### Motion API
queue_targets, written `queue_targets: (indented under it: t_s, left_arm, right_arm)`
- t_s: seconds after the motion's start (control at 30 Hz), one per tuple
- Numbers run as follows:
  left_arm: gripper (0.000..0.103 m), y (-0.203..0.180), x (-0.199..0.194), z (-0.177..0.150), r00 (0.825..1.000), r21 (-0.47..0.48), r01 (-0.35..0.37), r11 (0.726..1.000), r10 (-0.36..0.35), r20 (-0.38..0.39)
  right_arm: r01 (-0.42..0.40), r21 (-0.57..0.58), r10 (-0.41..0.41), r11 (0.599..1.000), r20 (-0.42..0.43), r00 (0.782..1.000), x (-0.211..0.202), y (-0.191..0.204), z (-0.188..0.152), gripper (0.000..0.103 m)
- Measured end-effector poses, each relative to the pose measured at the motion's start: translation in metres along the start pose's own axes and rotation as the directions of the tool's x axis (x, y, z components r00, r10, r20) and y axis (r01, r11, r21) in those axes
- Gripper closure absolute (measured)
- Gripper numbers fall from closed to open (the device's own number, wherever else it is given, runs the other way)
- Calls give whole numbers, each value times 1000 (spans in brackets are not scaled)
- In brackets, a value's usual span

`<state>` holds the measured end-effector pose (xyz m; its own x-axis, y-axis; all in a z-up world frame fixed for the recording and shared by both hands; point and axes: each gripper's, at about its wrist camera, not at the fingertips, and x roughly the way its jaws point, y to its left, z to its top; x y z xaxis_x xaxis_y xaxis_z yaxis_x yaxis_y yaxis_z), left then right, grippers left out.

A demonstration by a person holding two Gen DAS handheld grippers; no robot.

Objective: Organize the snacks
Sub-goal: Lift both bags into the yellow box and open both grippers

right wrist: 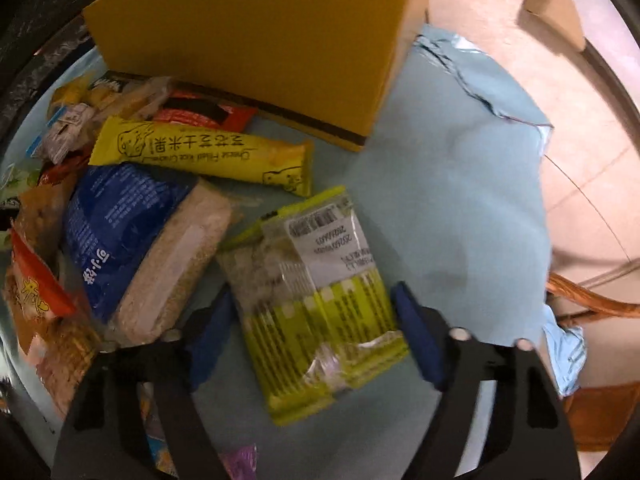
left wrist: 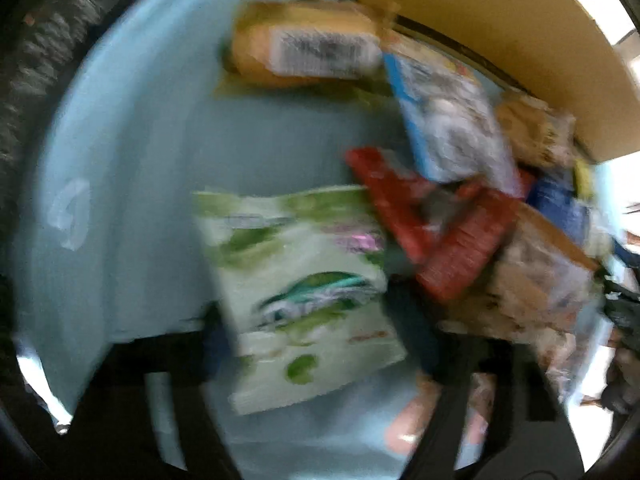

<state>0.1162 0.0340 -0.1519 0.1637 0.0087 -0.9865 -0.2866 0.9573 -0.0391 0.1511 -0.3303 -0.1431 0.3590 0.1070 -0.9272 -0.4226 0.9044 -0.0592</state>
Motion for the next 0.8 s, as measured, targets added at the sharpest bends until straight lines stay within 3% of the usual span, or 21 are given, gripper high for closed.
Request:
queue_targets:
  t_s: [0.13, 0.27, 0.5, 0.63, 0.8]
  left_arm:
    - [60, 4, -6, -2, 1000, 32, 9, 999, -8, -9]
    - [62, 16, -35, -11, 997, 54, 64, 996, -66, 46]
    - [62, 16, -82, -9, 982, 98, 121, 988, -134, 134]
    - [61, 4, -116, 3, 966, 150, 148, 978, -175, 188]
    - [61, -29, -156, 33, 932, 205, 201, 958, -252, 261]
  right_arm:
    - [8, 95, -9, 995, 15, 1000, -16, -6, -5, 37]
    - [-69, 223, 53, 972, 77, 996, -48, -16, -16, 37]
    - [-149, 275, 105, 950, 168, 980, -99, -7, -20, 37]
    - [-183, 279, 118, 943, 234, 965, -128, 1, 7, 37]
    - [-241, 287, 141, 927, 327, 934, -145, -1, 47, 37]
